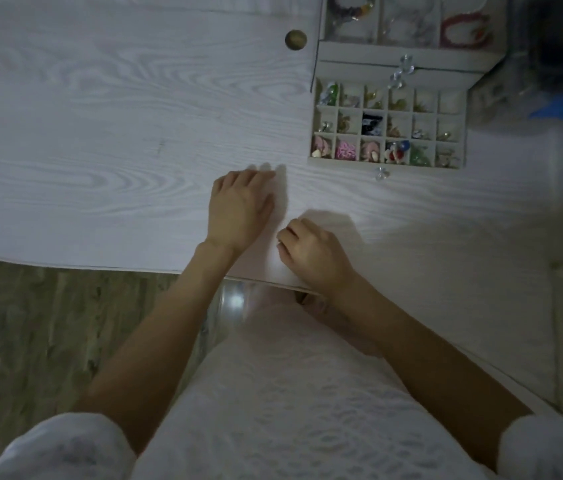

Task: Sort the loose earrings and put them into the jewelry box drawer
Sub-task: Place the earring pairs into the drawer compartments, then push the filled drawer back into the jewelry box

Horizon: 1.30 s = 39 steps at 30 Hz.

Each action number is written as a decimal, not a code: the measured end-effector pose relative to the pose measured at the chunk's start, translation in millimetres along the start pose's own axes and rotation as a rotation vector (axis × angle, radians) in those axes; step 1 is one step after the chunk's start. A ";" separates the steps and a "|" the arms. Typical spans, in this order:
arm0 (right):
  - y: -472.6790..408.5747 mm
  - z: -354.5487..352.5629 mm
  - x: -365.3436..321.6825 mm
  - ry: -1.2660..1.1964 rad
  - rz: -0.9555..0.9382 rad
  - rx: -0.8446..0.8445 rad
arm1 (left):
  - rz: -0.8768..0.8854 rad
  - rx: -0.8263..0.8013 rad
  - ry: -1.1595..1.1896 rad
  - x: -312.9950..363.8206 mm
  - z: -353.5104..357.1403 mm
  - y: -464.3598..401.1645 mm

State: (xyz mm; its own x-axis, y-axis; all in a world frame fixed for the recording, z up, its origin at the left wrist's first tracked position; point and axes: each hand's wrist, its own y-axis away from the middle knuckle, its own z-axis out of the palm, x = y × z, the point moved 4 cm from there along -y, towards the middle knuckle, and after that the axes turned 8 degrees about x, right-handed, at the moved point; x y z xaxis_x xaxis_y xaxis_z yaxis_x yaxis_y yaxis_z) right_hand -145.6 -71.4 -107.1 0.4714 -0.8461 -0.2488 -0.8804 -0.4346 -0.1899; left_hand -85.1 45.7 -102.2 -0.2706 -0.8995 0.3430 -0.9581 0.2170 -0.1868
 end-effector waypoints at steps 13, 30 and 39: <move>14.7 -85.7 144.8 -0.054 0.516 0.510 | -0.410 -0.036 0.655 40.0 31.9 -52.3; -48.6 -84.9 247.6 0.439 0.621 0.316 | -0.518 -0.038 0.700 31.8 37.5 -57.7; -20.4 -95.8 224.2 0.169 0.582 0.468 | -0.501 -0.046 0.693 32.8 35.2 -58.2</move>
State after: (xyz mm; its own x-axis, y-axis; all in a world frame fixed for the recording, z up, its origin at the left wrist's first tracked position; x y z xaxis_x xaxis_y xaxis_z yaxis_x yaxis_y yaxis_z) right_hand -27.0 -281.9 -68.0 -0.1088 -0.9509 -0.2898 -0.8526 0.2392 -0.4646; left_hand -34.9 -9.8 -112.5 0.2038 -0.4621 0.8631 -0.9788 -0.1157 0.1691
